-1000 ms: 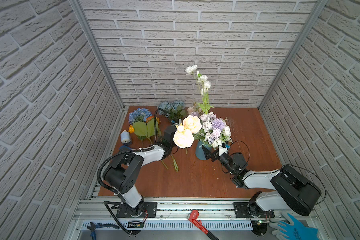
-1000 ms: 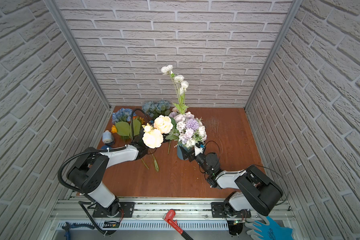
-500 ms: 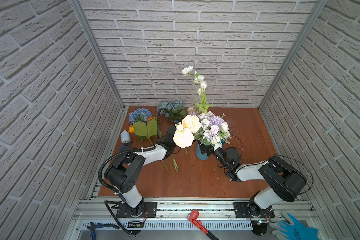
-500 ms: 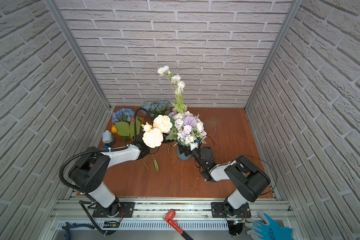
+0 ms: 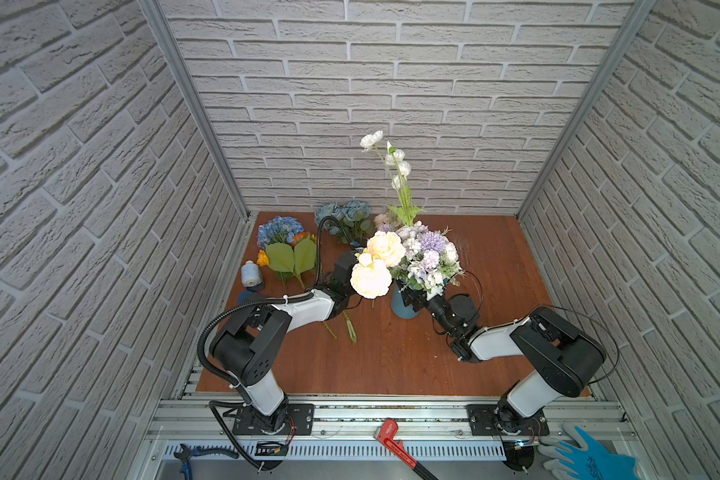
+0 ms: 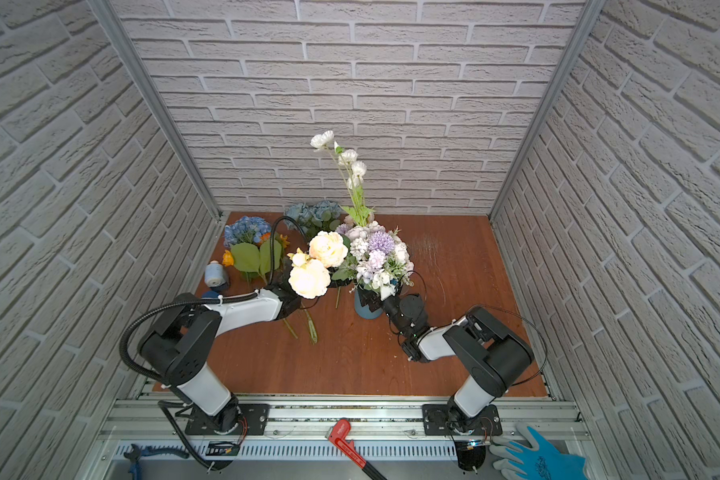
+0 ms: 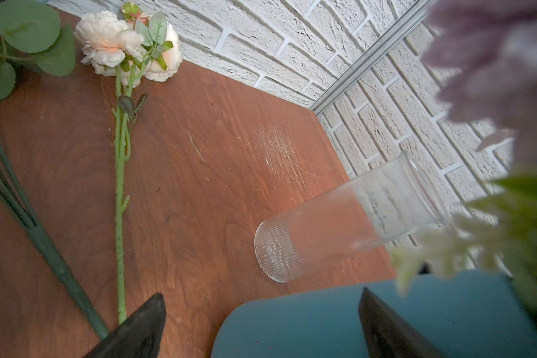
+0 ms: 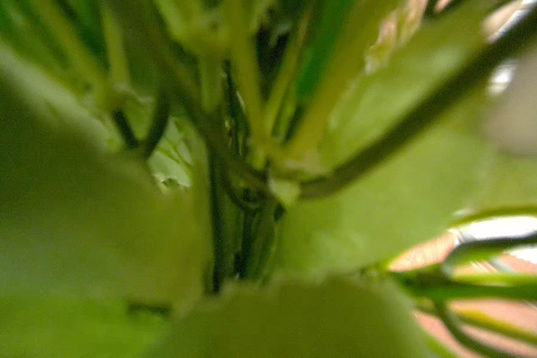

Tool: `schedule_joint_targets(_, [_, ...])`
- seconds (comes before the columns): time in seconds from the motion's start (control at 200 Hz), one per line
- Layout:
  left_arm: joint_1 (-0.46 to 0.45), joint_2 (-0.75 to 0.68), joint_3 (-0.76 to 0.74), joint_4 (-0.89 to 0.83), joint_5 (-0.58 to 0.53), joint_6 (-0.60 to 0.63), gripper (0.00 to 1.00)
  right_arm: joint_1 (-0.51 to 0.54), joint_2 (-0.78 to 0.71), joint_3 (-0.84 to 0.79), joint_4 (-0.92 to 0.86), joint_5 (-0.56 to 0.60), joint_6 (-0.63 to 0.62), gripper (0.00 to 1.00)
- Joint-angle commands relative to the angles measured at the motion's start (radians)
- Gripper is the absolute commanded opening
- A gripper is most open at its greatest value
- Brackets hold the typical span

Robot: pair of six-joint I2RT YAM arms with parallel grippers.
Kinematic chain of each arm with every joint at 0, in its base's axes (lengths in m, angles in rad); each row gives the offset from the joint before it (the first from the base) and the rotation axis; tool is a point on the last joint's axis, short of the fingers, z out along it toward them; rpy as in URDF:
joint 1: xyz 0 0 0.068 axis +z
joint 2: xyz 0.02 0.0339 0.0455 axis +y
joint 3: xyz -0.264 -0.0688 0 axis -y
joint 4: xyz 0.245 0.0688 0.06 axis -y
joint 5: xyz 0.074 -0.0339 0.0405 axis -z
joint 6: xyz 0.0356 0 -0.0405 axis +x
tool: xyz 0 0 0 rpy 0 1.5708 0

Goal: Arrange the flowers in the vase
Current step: 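Carry the teal vase by its stems farther from the robot with the right gripper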

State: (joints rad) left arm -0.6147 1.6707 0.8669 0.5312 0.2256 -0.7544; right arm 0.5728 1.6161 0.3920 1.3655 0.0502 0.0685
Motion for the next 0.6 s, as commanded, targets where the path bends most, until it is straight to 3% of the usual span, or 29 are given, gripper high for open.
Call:
schedule_joint_targets(0.0, [-0.006,-0.036,-0.002,0.049,-0.014,0.019,0.97,-0.005,-0.01,0.009,0.042,-0.01,-0.014,0.06])
schedule_joint_targets(0.27, [0.013,-0.084,-0.03,0.021,-0.08,0.03,0.97,-0.004,-0.088,-0.004,0.028,-0.05,-0.018,0.06])
schedule_joint_targets(0.595, [0.067,-0.152,-0.083,0.006,-0.138,0.033,0.97,-0.003,-0.358,0.077,-0.27,-0.091,-0.06,0.06])
